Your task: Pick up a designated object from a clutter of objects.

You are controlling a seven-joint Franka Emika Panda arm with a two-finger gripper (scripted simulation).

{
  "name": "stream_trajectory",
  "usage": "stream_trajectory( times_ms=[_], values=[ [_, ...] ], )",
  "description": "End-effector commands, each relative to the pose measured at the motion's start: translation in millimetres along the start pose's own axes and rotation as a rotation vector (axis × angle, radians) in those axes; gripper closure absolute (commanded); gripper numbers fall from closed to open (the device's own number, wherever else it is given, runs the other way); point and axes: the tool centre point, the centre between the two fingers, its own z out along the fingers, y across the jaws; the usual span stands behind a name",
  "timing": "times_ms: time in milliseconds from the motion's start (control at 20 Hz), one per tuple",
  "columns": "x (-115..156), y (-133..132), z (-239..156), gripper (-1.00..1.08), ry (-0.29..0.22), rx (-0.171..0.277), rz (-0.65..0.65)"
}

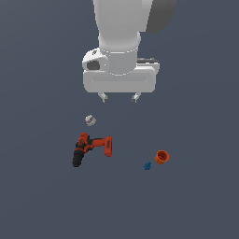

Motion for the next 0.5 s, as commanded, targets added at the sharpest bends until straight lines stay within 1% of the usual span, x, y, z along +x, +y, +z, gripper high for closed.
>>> stream_trajectory(
  times_ms=[0, 150, 450],
  values=[
    [0, 0, 0, -0.92, 0.000, 0.000, 0.000],
    [2, 4, -3, -0.92, 0.007, 0.004, 0.007],
    [9, 24, -16, -0.92, 0.037, 0.019, 0.039]
  ],
)
